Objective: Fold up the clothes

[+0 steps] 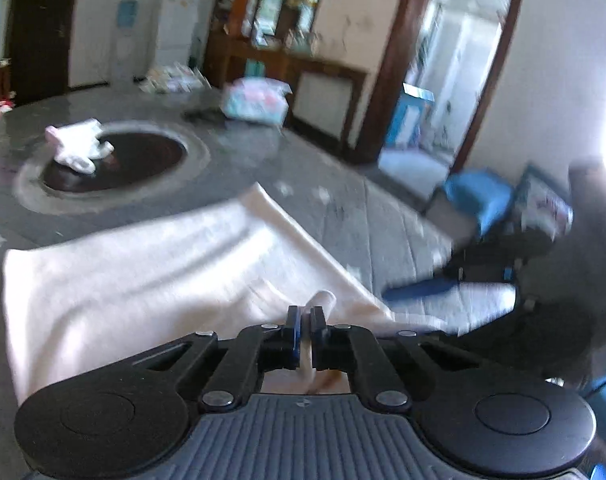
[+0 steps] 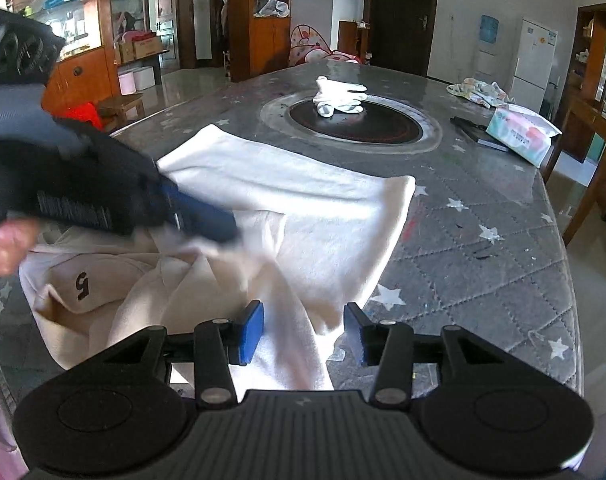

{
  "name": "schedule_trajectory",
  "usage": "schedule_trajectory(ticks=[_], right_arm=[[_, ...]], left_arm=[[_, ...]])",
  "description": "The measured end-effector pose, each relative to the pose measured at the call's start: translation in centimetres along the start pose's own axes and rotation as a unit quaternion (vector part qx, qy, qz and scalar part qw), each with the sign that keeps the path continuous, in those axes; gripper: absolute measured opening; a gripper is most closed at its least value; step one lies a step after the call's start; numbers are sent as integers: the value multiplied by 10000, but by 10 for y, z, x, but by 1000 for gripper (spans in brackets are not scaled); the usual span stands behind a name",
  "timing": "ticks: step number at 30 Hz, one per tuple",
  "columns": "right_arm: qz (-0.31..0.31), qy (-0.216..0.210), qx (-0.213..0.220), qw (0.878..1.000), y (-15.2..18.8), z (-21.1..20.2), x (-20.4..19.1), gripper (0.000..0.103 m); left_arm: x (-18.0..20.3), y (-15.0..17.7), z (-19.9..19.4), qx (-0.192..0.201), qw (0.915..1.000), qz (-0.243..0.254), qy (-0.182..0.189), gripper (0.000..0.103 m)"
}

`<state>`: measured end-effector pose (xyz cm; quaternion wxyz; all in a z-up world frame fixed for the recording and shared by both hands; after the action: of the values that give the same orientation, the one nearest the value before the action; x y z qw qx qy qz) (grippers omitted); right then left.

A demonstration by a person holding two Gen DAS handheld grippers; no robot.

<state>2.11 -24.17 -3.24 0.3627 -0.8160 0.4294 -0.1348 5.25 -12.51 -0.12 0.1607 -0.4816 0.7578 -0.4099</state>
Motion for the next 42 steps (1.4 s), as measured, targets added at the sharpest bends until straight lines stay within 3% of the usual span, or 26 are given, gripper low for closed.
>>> schedule_trajectory(ticks=[7, 11, 21, 27, 31, 33, 38, 39, 40, 42], right_arm=[[37, 91, 11, 10000, 0, -1, 4, 45], [22, 94, 69, 9999, -6, -4, 3, 45], [17, 14, -134, 9999, -15, 22, 1, 45], [348, -227, 17, 9991, -23, 27, 8, 45], [502, -373, 156, 9979, -32, 28, 12, 45], [538, -449, 187, 9974, -35, 30, 13, 45], [678, -683, 283, 9950, -42, 32, 14, 45], [692, -723, 301, 9945, -43, 32, 14, 45], [707, -754, 317, 9941, -44, 32, 14, 45], [724, -784, 348, 9937, -46, 31, 13, 45]], left_arm=[[-56, -33, -52, 862, 9912, -905, -439, 2], [-81, -36, -79, 1102, 9855, -1100, -678, 2], [-26, -4, -36, 322, 9988, -189, -319, 7], [1, 9, -8, -11, 9994, 336, -119, 24], [11, 13, 0, -68, 9988, 494, 28, 41], [12, 13, 4, -68, 9985, 548, 18, 44], [11, 16, 14, -165, 9976, 670, 74, 41], [10, 17, 16, -185, 9975, 680, 87, 38], [9, 19, 18, -206, 9974, 690, 99, 24], [2, 18, 18, -164, 9984, 534, 62, 14]])
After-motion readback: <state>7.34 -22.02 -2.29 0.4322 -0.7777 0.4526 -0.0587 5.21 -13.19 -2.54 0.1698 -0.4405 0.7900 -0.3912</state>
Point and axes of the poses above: each gripper's, at about its wrist camera, not at the fingertips, and z roughly the way its jaws point, x to its right, y to its underside, the point moved 10 cm from there along z, roughly the way its jaws point, and after that the axes turned 9 degrees about -y, right-handed, at the moved point
